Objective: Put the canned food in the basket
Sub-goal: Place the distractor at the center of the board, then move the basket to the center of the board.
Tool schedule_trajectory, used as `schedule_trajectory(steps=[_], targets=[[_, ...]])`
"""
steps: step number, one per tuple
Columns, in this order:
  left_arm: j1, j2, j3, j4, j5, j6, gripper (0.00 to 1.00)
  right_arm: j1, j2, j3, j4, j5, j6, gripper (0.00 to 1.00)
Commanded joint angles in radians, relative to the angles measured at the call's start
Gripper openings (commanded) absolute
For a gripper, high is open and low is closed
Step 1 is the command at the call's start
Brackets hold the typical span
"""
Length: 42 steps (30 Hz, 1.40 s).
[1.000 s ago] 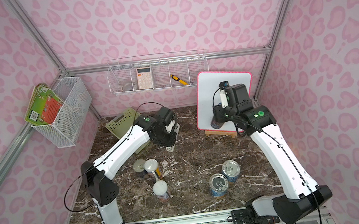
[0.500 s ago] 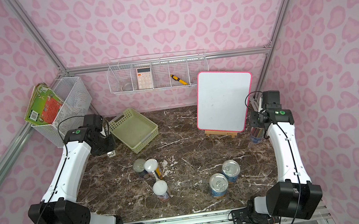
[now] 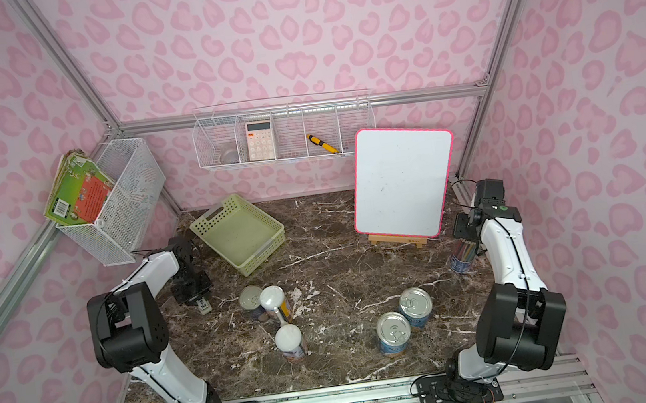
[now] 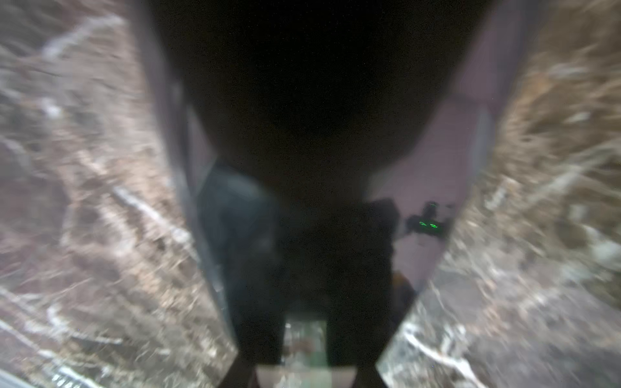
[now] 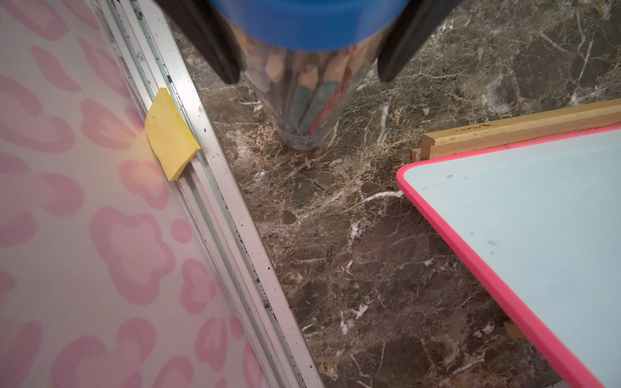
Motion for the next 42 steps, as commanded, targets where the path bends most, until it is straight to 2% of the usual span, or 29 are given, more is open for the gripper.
schedule_trajectory(steps=[1,4,5,6,8,10,11,17,20,25,27,30,33,37,42], targets=[[0.001,0.011,-0.015,0.043,-0.014,-0.016,0.11,0.001,-0.01,-0.04,0.064,-0.021,0.008,0.68],[0.001,0.054,-0.016,0.039,-0.011,-0.016,0.35,0.002,-0.018,-0.074,0.087,-0.041,0.011,0.8],[0.001,0.071,-0.008,0.029,-0.009,-0.013,0.4,0.004,-0.019,-0.074,0.086,-0.042,0.011,0.84],[0.001,0.08,-0.003,0.024,-0.009,-0.014,0.47,0.002,-0.022,-0.075,0.089,-0.042,0.013,0.98],[0.001,0.079,0.004,0.011,-0.019,-0.02,0.67,0.002,-0.024,-0.066,0.078,-0.036,0.007,0.99],[0.001,0.038,0.008,0.01,-0.008,-0.025,0.94,0.002,-0.03,-0.038,0.061,-0.04,0.001,0.99],[0.001,0.003,0.01,0.001,-0.013,-0.028,1.0,0.004,-0.036,-0.008,0.041,-0.028,0.001,0.99],[0.002,-0.212,0.063,-0.086,-0.082,-0.024,1.0,0.101,-0.185,0.189,0.014,0.043,-0.009,0.99],[-0.005,-0.288,0.113,-0.124,-0.094,-0.031,1.0,0.185,-0.19,0.31,-0.028,0.014,0.009,0.99],[-0.059,-0.335,0.249,-0.097,0.035,0.022,1.0,0.42,-0.179,0.373,0.005,0.039,0.046,0.99],[-0.109,-0.314,0.279,-0.051,0.069,0.072,0.99,0.515,-0.161,0.388,0.03,0.04,0.051,0.99],[-0.127,-0.221,0.311,-0.063,0.089,0.079,0.87,0.614,-0.136,0.391,0.063,0.03,0.064,0.99],[-0.127,-0.106,0.337,-0.13,0.038,0.023,0.79,0.72,-0.096,0.375,0.102,-0.003,0.054,0.99],[-0.127,-0.054,0.286,-0.051,0.026,0.007,0.78,0.805,-0.022,0.346,0.128,-0.015,0.049,0.99],[-0.128,0.076,0.385,-0.027,0.057,0.007,0.8,0.843,0.022,0.283,0.189,-0.053,0.052,0.99]])
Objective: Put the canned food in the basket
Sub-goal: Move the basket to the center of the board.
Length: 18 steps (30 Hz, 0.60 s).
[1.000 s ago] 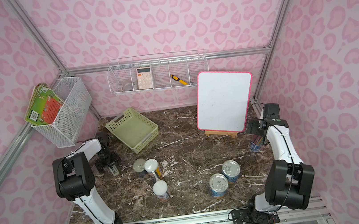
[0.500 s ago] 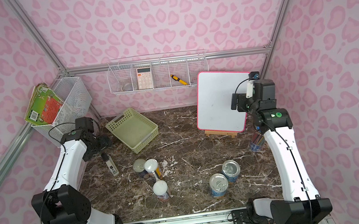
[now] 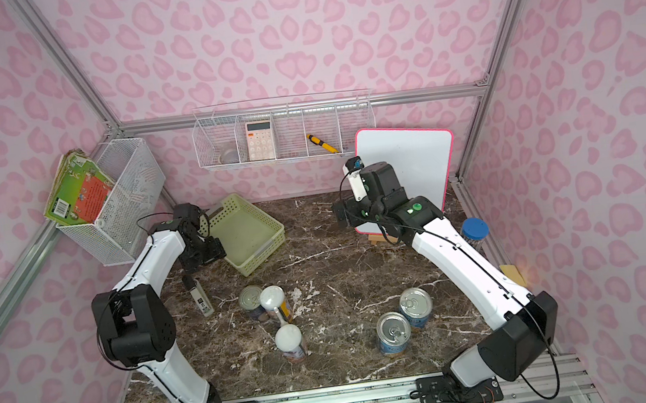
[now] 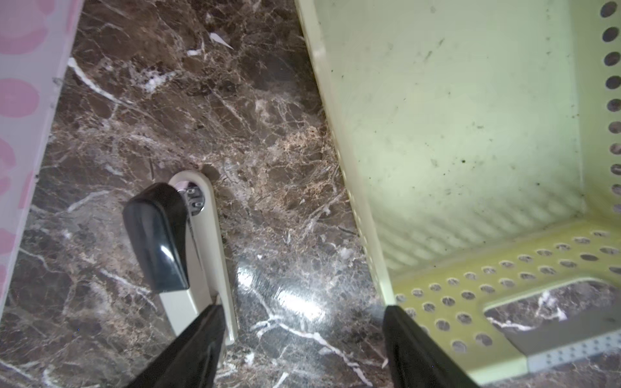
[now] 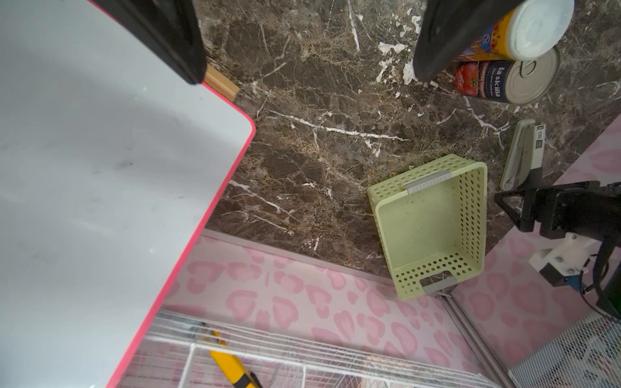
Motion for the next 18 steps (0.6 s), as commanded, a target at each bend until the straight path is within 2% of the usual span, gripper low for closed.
schedule_trajectory(steps=[1,4,7,8,10,11,18], targets=[[0.0,0.075,0.067,0.012,0.004,-0.01,0.8,0.005,0.014,-0.029,0.074,-0.033,0.003,0.99],[0.0,0.133,0.105,0.035,0.004,0.005,0.76,0.007,0.012,-0.077,0.093,-0.051,0.003,0.99],[-0.002,0.201,0.147,0.055,0.03,0.04,0.61,0.007,0.007,-0.124,0.116,-0.065,0.006,0.99],[-0.002,0.235,0.177,0.043,0.029,0.051,0.5,0.007,0.01,-0.133,0.117,-0.072,0.007,0.99],[-0.003,0.284,0.223,0.029,0.043,0.074,0.1,0.007,0.015,-0.138,0.102,-0.09,0.002,0.99],[-0.005,0.294,0.231,0.028,0.042,0.078,0.0,0.007,0.019,-0.136,0.09,-0.095,0.0,0.99],[-0.06,0.254,0.208,0.03,0.039,0.124,0.0,0.003,-0.013,-0.21,0.088,-0.064,-0.015,0.99]])
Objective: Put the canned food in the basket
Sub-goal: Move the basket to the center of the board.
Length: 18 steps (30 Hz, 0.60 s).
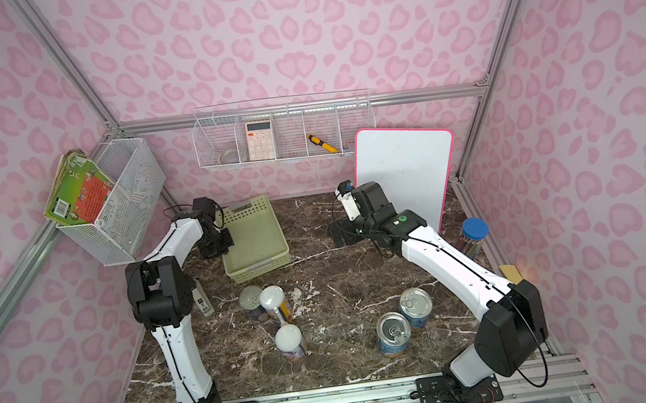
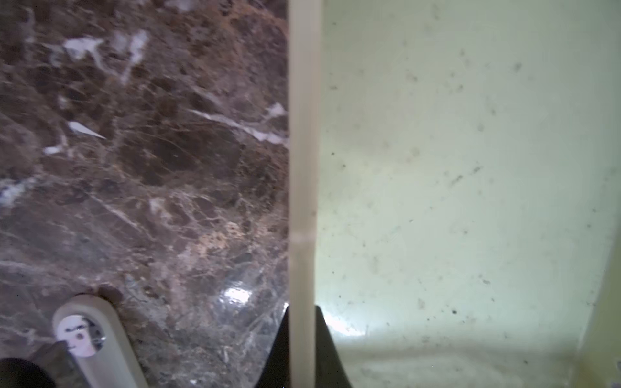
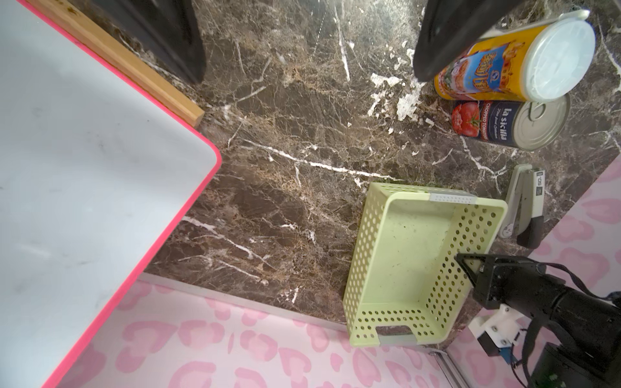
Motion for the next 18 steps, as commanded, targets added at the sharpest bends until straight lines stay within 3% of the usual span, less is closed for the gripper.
schedule_trajectory(steps=[1,4,12,18], targets=[[-0.024,-0.02,0.002,-0.021,0.002,0.038,0.0,-0.004,-0.005,-0.025,0.004,0.012,-0.016,0.99],[-0.074,-0.023,0.032,-0.018,0.016,0.045,0.0,-0.007,0.005,-0.032,0.003,0.02,-0.02,0.99],[-0.213,0.083,0.293,-0.12,0.078,0.012,0.0,-0.021,0.021,-0.069,0.017,0.044,-0.013,0.99],[-0.316,0.076,0.26,-0.089,0.134,-0.051,0.0,-0.025,0.02,-0.077,-0.014,0.067,-0.015,0.99]])
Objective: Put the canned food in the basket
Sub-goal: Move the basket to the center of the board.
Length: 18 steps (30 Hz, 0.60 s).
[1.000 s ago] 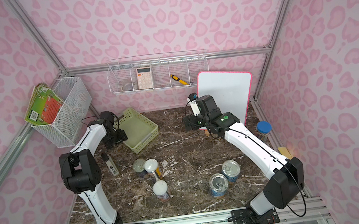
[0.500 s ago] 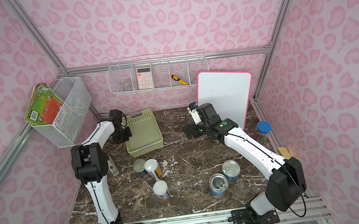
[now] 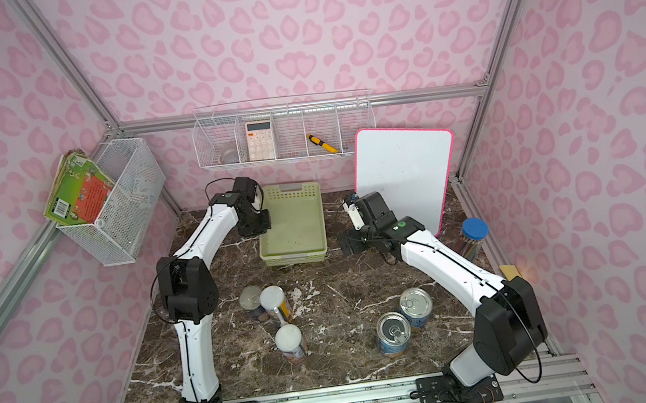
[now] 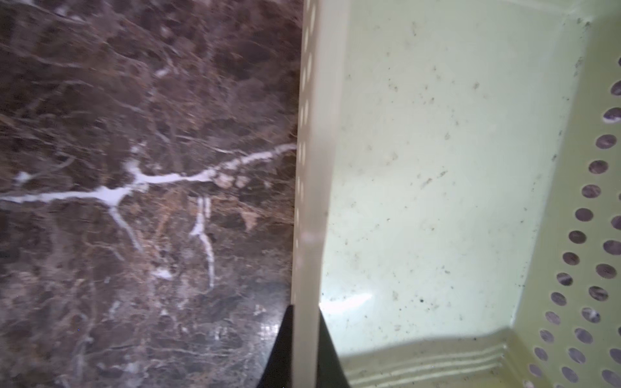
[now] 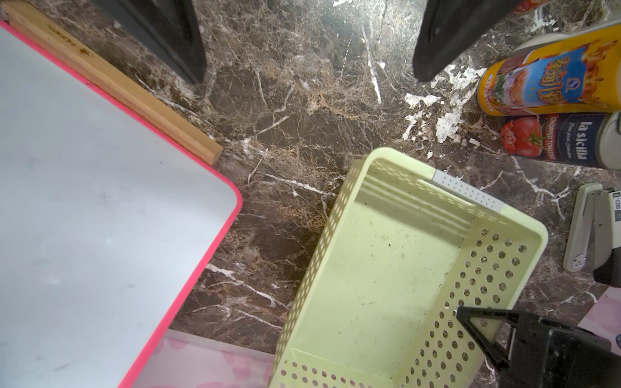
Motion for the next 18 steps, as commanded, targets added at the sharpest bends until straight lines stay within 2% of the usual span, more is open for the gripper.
schedule_trajectory(steps=[1,8,14,18], targets=[[-0.045,-0.007,-0.011,-0.005,0.051,-0.055,0.0,0.001,-0.007,-0.004,-0.01,0.03,-0.003,0.99],[-0.139,-0.089,-0.15,0.048,0.057,-0.15,0.0,-0.015,-0.035,-0.051,-0.007,0.035,0.005,0.99],[-0.203,-0.204,-0.341,0.103,0.046,-0.212,0.0,-0.016,-0.033,-0.067,-0.027,0.024,0.0,0.99],[-0.28,-0.265,-0.43,0.109,0.025,-0.241,0.0,-0.016,-0.045,-0.086,-0.032,0.029,0.0,0.99]])
